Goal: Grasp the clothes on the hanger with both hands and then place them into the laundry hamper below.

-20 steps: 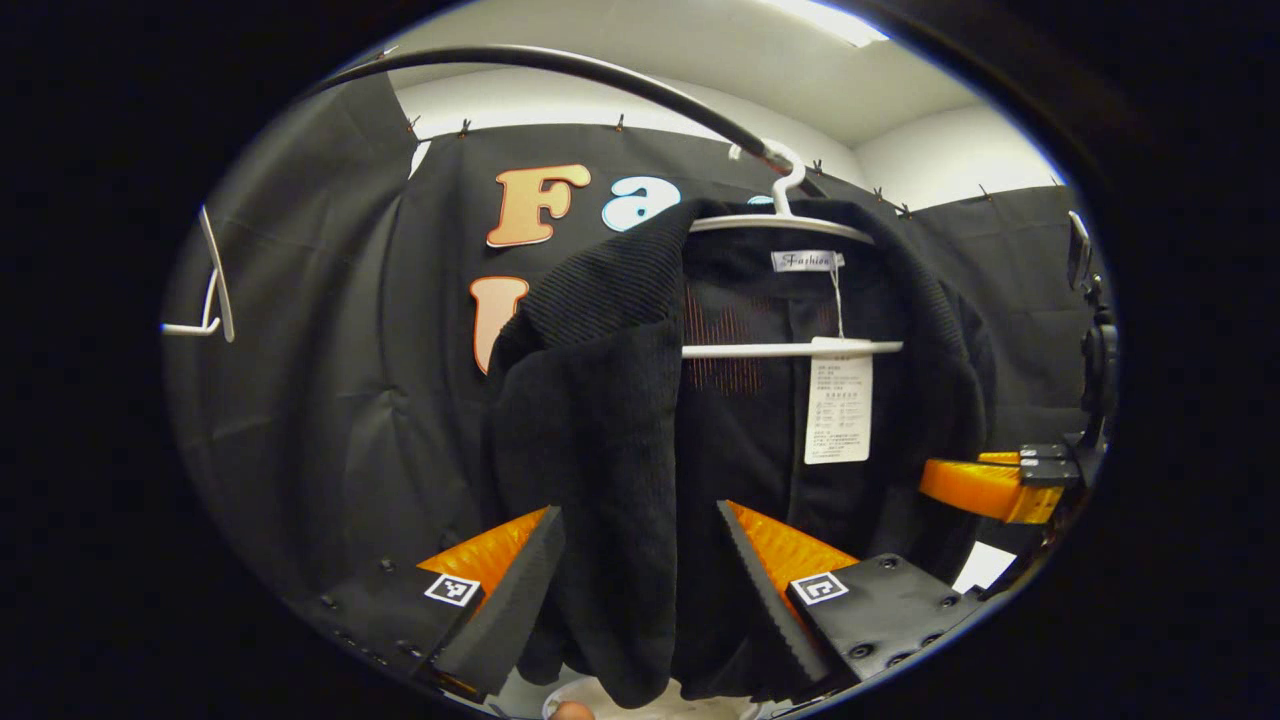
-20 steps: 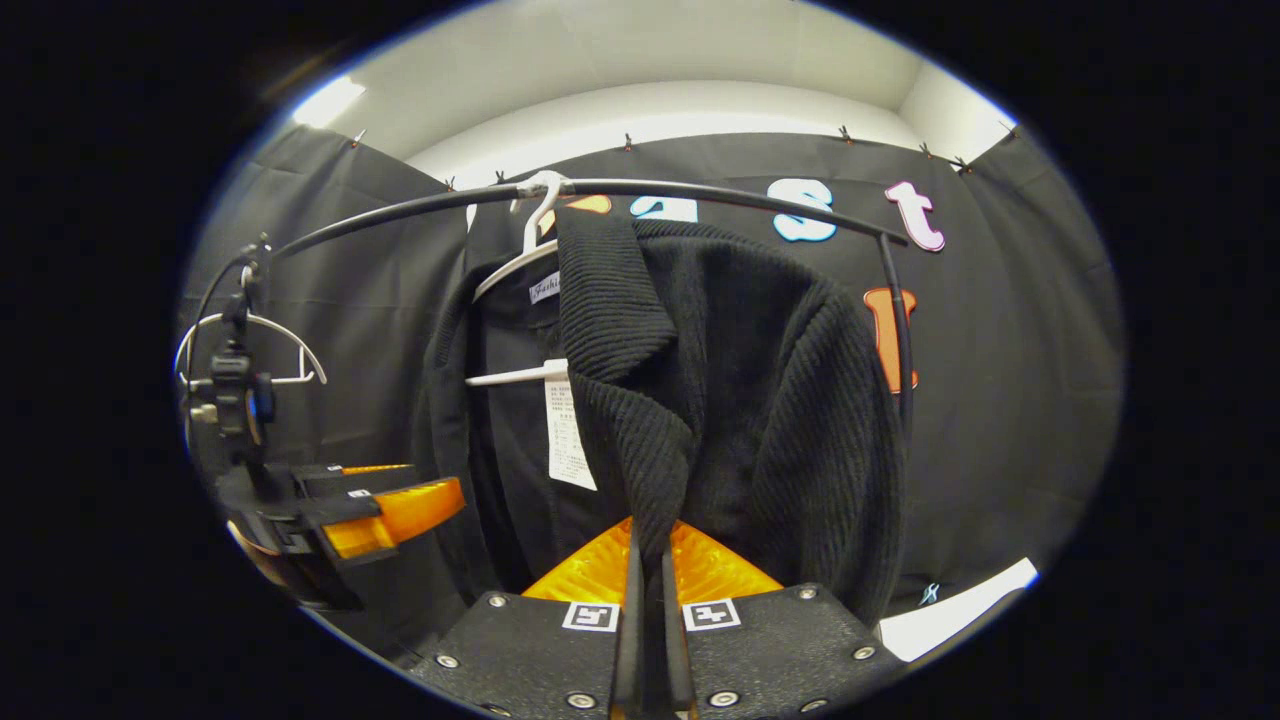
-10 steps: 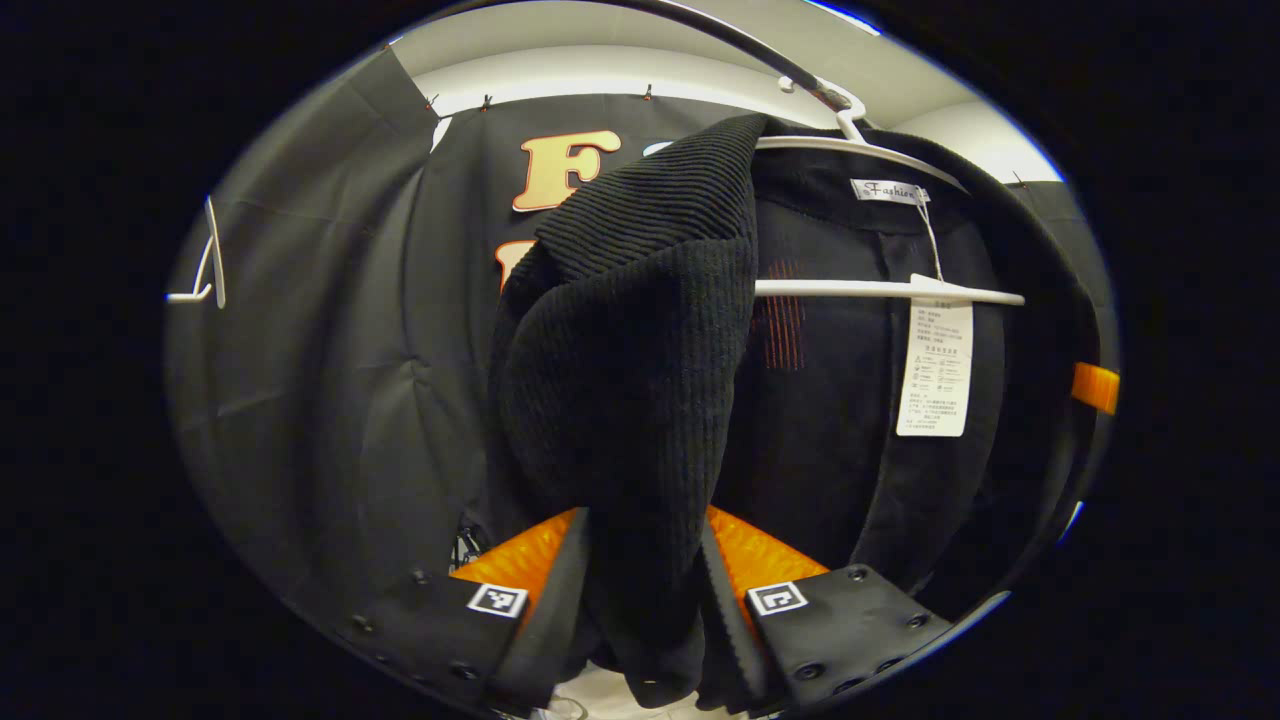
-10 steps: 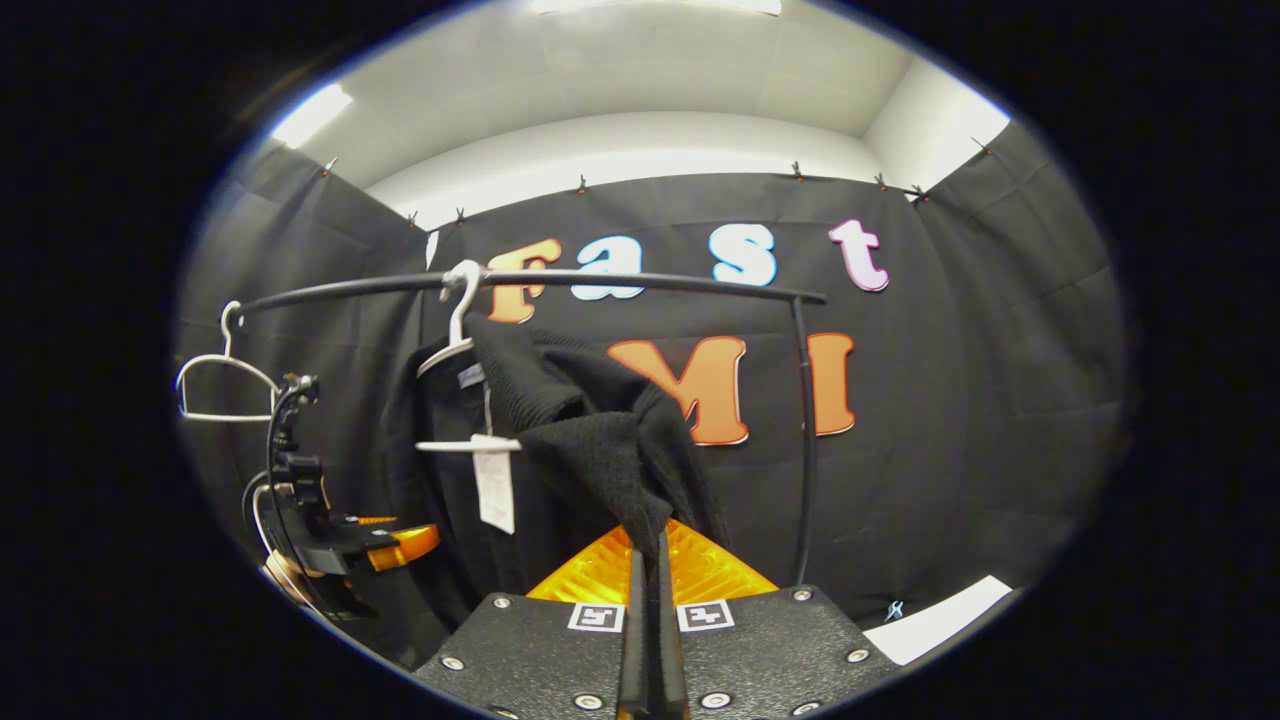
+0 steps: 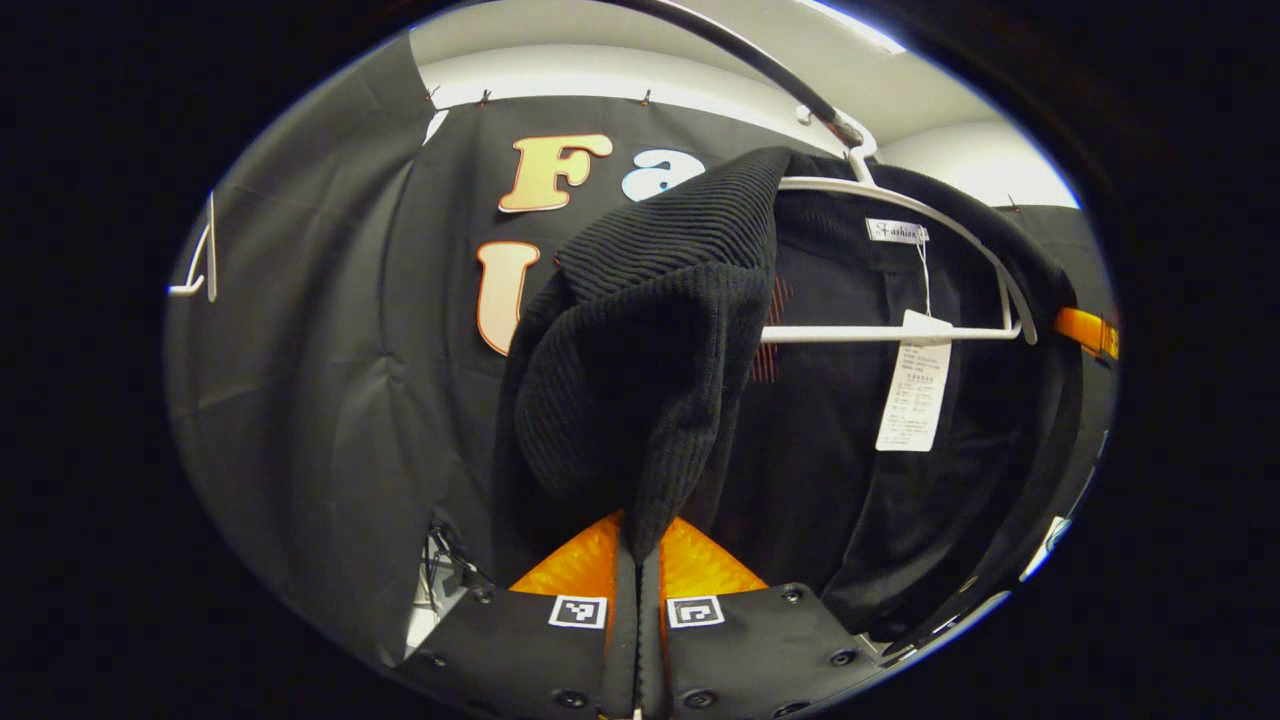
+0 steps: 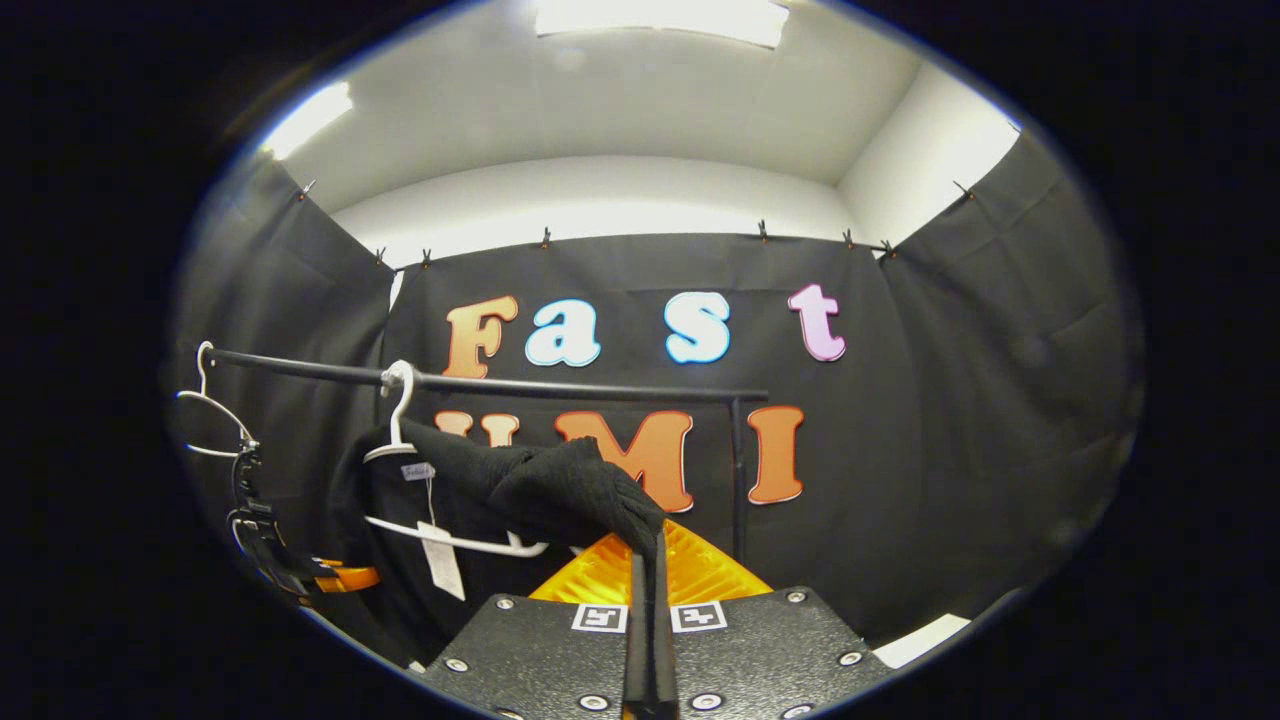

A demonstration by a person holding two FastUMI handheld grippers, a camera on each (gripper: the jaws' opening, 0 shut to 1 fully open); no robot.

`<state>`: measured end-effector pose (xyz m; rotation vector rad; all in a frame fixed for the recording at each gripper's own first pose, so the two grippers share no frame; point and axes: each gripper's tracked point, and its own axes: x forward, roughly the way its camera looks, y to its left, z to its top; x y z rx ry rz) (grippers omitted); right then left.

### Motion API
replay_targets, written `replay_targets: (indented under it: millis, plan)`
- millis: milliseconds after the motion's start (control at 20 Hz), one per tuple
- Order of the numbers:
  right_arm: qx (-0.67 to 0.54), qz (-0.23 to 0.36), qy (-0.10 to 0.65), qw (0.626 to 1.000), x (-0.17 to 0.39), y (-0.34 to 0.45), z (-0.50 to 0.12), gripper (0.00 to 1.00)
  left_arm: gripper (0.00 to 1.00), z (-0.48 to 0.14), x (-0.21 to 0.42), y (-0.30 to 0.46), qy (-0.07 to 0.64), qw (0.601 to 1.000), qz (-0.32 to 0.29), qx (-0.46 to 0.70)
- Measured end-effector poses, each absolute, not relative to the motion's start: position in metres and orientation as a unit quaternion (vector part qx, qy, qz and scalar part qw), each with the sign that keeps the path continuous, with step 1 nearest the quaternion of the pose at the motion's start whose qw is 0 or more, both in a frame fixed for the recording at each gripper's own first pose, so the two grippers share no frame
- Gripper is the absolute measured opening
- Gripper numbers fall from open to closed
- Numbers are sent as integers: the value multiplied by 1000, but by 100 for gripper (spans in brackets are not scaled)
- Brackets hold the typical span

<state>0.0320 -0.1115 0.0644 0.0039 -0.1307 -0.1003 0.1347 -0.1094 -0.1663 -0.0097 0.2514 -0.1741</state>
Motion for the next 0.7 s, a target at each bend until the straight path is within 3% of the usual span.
replay_targets:
  millis: [300, 700]
  plan:
    - [-4, -92, -65, 994, 55, -149, 80, 1, 8, -131, 134, -98, 89, 992, -85, -13]
    - [44, -90, 7, 995, 107, -171, -24, 1, 8, -78, 134, -58, 46, 997, -44, -38]
